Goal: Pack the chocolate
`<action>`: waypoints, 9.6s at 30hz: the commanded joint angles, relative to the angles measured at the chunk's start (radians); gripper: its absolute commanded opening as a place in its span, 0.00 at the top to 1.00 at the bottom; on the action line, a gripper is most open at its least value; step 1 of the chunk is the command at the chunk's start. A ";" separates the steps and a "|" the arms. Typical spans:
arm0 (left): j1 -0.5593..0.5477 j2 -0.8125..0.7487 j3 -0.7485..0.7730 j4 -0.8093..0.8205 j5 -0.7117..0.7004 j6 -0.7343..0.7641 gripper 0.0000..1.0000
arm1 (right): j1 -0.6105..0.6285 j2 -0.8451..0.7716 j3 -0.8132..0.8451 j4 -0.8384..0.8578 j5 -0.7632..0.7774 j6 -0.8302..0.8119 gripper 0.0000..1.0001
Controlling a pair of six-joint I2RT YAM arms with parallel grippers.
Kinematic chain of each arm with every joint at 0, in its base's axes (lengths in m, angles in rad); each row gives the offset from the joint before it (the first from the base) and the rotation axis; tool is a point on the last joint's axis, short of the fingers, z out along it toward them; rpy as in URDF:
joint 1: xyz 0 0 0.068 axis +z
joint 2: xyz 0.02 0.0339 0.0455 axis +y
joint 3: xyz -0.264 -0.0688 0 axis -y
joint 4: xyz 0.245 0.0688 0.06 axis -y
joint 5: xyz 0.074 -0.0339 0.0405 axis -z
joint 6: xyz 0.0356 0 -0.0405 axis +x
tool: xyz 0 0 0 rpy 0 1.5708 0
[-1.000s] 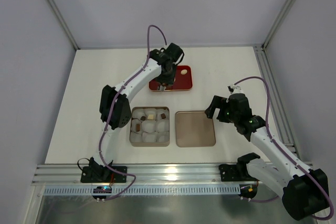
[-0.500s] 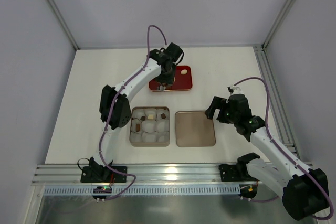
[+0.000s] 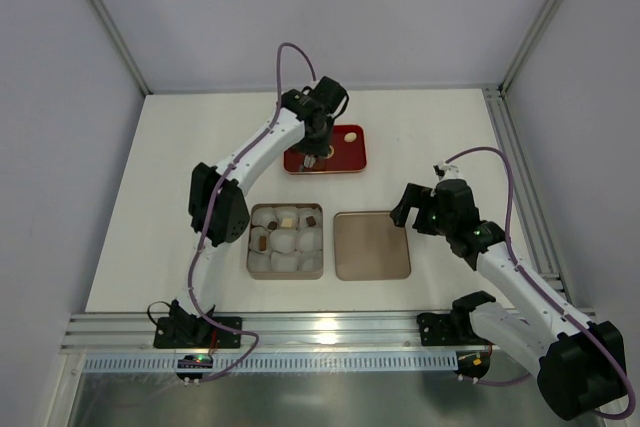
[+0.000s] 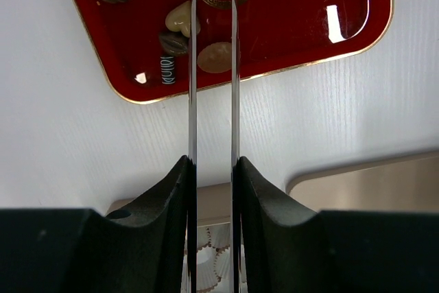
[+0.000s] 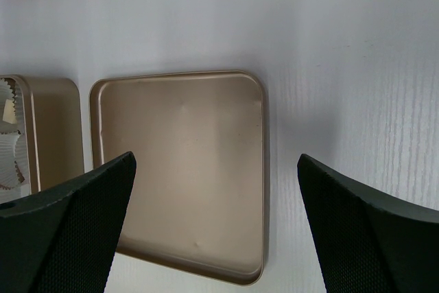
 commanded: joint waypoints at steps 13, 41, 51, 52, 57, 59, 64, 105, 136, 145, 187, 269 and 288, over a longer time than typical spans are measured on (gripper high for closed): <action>0.009 -0.074 0.024 -0.008 0.009 0.008 0.71 | 0.003 0.015 0.005 0.046 0.008 0.001 0.00; 0.007 -0.441 -0.384 0.069 0.063 -0.042 0.71 | 0.003 0.086 0.023 0.101 0.005 0.010 0.00; 0.006 -0.672 -0.594 0.084 0.101 -0.071 0.71 | 0.003 0.130 0.049 0.129 0.010 0.018 0.00; 0.006 -0.691 -0.609 0.083 0.103 -0.073 0.71 | 0.003 0.136 0.051 0.130 0.013 0.018 0.00; -0.001 -0.813 -0.730 0.063 0.119 -0.087 0.71 | 0.005 0.167 0.065 0.149 0.016 0.021 0.00; -0.002 -0.882 -0.766 0.054 0.132 -0.090 0.71 | 0.003 0.176 0.068 0.152 0.016 0.023 0.00; -0.007 -1.017 -0.894 0.031 0.167 -0.107 0.70 | 0.005 0.202 0.079 0.155 0.016 0.024 0.00; -0.113 -1.240 -1.231 0.028 0.216 -0.245 0.67 | 0.009 0.215 0.068 0.158 0.068 0.030 0.00; -0.122 -1.185 -1.240 0.083 0.196 -0.257 0.63 | 0.009 0.213 0.054 0.170 0.060 0.030 0.00; -0.126 -1.185 -1.225 0.058 0.190 -0.252 0.60 | 0.009 0.213 0.054 0.172 0.057 0.029 0.00; -0.079 -0.725 -0.559 0.017 -0.001 -0.084 0.60 | 0.008 0.149 0.071 0.123 0.033 -0.003 0.00; 0.115 -0.092 -0.181 0.072 -0.014 0.030 0.62 | 0.006 0.049 0.039 0.064 -0.013 -0.029 0.00; 0.115 -0.157 -0.185 0.045 -0.019 0.031 0.65 | 0.008 0.054 0.033 0.072 -0.018 -0.025 0.00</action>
